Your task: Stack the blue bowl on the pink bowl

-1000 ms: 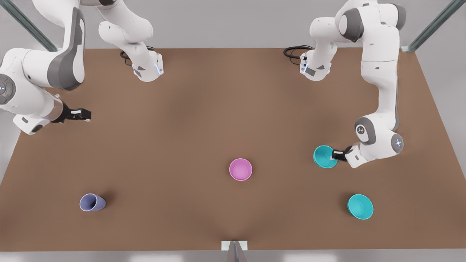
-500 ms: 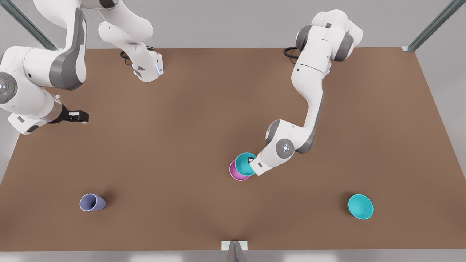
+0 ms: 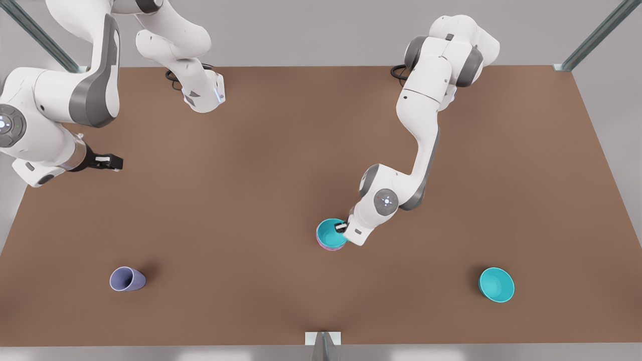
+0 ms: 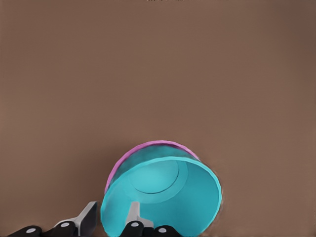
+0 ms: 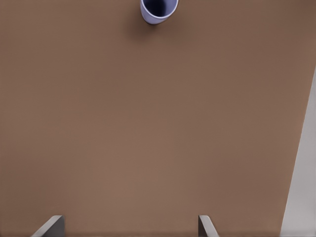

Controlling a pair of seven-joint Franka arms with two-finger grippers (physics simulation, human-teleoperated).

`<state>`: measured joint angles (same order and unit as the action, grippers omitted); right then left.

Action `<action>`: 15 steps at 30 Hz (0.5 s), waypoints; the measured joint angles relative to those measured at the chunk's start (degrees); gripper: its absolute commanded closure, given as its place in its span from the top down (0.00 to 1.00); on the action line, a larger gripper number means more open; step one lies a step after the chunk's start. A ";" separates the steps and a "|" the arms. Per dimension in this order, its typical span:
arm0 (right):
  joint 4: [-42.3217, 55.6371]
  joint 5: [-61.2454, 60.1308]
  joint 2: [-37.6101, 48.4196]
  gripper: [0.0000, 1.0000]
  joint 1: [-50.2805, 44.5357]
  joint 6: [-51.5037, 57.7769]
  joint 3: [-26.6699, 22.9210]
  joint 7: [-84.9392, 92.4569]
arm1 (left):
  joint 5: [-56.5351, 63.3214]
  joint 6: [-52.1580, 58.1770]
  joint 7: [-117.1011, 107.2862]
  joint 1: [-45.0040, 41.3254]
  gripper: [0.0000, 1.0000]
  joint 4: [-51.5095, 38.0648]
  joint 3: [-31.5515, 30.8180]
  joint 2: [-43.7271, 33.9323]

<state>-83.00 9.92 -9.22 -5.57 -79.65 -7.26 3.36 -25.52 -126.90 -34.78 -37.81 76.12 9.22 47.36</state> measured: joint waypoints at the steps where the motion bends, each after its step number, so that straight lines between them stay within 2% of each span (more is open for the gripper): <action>1: 0.00 0.00 -0.01 1.00 0.01 0.00 0.00 -0.07 | 0.68 0.24 -0.22 0.07 1.00 1.49 0.15 -1.49; 2: 0.00 0.00 0.01 1.00 0.01 0.00 0.00 -0.13 | 2.56 2.04 -0.27 0.46 1.00 3.80 1.33 -5.44; 5: 0.00 0.02 0.00 1.00 -0.02 0.01 0.00 -0.30 | 9.52 16.94 2.93 1.28 1.00 3.75 14.94 -21.82; 7: 0.00 0.03 -0.05 1.00 0.01 0.00 0.00 -0.40 | 14.01 27.74 6.15 1.71 1.00 -0.86 18.81 -25.91; 8: 0.00 0.03 -0.06 1.00 0.02 0.00 0.00 -0.45 | 15.73 31.91 7.57 6.99 1.00 -1.68 12.73 -28.61; 9: 0.00 0.03 -0.06 1.00 0.03 0.00 0.00 -0.49 | 18.54 34.78 8.87 16.22 1.00 -0.90 1.19 -31.71; 10: 0.00 0.03 -0.06 1.00 0.03 0.00 0.00 -0.53 | 20.84 36.31 10.09 21.48 1.00 2.32 -5.59 -35.42; 12: 0.00 0.04 -0.06 1.00 0.01 0.00 0.00 -0.61 | 23.83 38.99 12.35 25.62 1.00 5.09 -10.72 -38.68; 15: 0.00 0.04 -0.06 1.00 -0.04 -0.01 0.00 -0.70 | 25.51 41.92 15.32 26.81 1.00 5.88 -11.66 -39.32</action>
